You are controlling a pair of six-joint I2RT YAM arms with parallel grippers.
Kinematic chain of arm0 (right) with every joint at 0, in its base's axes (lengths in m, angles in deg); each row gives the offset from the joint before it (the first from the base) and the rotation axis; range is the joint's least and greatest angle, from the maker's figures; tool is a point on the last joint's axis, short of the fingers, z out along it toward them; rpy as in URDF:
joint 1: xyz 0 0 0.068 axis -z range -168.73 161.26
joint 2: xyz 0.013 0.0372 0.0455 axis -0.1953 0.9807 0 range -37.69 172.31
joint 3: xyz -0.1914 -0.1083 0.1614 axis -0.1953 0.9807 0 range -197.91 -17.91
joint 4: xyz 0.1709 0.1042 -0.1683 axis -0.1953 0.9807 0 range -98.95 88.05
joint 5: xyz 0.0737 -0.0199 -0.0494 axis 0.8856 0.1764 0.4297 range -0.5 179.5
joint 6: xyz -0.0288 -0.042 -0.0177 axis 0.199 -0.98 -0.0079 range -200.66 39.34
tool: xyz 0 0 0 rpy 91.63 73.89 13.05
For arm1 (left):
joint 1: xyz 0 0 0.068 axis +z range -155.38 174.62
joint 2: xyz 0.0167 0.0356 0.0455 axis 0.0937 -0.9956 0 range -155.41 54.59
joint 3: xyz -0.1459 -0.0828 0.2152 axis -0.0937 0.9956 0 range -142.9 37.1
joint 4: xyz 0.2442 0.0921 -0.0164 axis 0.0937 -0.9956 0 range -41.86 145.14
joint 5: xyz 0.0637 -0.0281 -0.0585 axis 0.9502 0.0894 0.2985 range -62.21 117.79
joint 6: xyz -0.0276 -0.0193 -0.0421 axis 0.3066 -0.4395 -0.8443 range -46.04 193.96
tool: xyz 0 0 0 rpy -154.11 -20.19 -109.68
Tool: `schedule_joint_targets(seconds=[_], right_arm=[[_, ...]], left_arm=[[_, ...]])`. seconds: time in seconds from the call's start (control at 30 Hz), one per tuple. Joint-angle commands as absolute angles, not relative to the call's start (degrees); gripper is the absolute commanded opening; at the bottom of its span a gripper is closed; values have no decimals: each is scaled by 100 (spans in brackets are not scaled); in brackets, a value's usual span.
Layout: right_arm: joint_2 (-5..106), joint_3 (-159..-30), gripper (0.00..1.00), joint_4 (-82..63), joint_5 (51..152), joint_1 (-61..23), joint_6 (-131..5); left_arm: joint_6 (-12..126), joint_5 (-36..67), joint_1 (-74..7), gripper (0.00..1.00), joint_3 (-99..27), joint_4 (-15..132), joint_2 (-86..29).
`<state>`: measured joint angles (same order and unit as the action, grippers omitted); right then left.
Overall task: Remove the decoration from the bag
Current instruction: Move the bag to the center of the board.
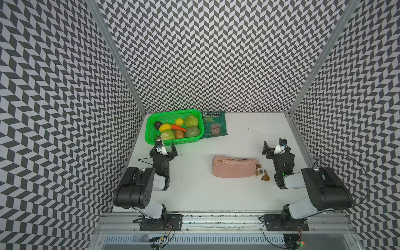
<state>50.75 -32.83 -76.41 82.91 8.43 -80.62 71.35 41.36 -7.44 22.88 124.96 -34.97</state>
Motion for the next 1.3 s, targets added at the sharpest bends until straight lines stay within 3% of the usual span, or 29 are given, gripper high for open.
schedule_joint_targets(seconds=[0.0,0.6,0.67,0.77,0.93,1.1,1.27], right_arm=[[4994,-3356,100,-7795,8317,822,-8083],[4975,-3357,100,-7870,8261,823,-8050],[4757,-3430,100,-7615,8222,819,-8069],[4068,-4081,100,-5707,8114,825,-7864],[3752,-5170,100,-3535,7807,853,-5790],[3624,-6149,97,-1942,9617,939,-5456],[3129,-6418,93,-975,11079,917,-5441]], left_arm=[[7148,4056,-715,100,2304,12671,-3392],[7118,4198,-730,100,2259,12593,-3317],[7039,4439,-766,100,1957,11743,-2966],[6792,4763,-766,100,1364,10288,-2431],[5686,4760,-790,100,183,7691,-1759],[4814,3397,-915,100,-914,5528,-1225],[4155,2268,-1679,100,-1167,4843,-838]])
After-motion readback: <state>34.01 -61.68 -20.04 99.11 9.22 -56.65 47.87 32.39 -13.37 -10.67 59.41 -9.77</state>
